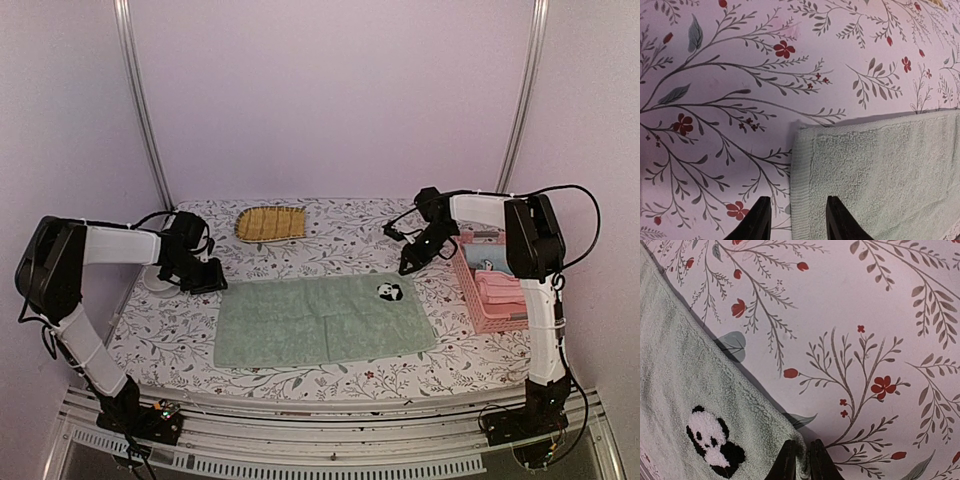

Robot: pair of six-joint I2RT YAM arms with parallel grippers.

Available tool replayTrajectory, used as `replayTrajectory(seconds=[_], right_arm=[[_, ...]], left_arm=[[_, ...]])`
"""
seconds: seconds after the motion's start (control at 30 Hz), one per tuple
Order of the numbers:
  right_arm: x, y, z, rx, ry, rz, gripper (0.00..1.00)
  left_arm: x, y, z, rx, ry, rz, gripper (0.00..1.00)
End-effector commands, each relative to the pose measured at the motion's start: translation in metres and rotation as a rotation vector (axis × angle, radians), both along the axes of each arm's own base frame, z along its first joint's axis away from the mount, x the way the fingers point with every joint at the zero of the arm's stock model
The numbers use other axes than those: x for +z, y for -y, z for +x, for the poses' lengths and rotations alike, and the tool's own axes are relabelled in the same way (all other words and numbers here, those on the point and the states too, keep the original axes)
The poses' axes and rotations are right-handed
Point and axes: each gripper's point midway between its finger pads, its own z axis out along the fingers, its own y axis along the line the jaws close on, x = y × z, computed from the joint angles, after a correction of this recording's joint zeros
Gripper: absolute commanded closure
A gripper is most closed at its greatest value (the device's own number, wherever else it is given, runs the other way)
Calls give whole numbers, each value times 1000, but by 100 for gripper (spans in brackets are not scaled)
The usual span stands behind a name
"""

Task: Roll the towels
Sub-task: Pick up the towel from the center of the board.

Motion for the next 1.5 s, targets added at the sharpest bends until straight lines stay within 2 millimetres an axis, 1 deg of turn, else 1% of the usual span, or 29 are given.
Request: replayTrajectory(seconds=[0.0,0.1,0.2,0.27,0.33,0.43,0.53,0.67,0.7,0.77,0.83,0.97,1.03,1.13,1.23,1.3,1.33,1.37,1.4,1.47], right_arm=[[-7,9,1,-25,-9,-42,91],[-1,16,11,-46,16,-38,95],[4,20,20,-53,48,-51,96],[5,21,22,-51,62,-56,96],[5,20,22,-47,61,-49,96],[5,18,22,-45,57,-41,96],[6,16,21,-42,52,-31,96],[5,16,21,-40,48,-28,96],[5,16,20,-39,48,-27,96],[6,15,21,-38,49,-24,96],[6,15,20,-38,45,-23,96],[4,15,18,-37,37,-20,96],[5,14,19,-37,40,-18,96],[5,13,19,-36,37,-14,96],[4,13,18,-35,33,-14,96],[4,13,17,-34,30,-11,96],[3,13,17,-33,28,-9,96],[2,12,17,-33,25,-8,96],[2,12,16,-32,23,-9,96],[1,12,16,-32,20,-8,96]], left_arm=[[5,-3,8,1,19,10,59],[8,-3,10,-5,30,13,56],[12,-4,13,-6,42,21,48],[14,-6,16,-3,51,32,44],[14,-5,18,-5,52,34,44],[13,0,24,-21,49,19,47],[9,3,28,-33,49,18,55],[2,7,35,-51,36,16,63],[-4,6,35,-55,17,24,61],[-11,6,37,-63,0,37,54],[-17,6,38,-65,-7,47,53],[-25,10,39,-84,-18,53,57],[-28,10,40,-83,-23,82,59],[-33,11,39,-99,-30,119,59],[-39,18,36,-128,-52,138,59],[-40,21,35,-140,-56,160,59],[-39,21,34,-143,-57,177,59],[-50,18,30,-147,-86,201,60],[-55,16,27,-146,-106,220,62],[-58,10,23,-143,-125,256,66]])
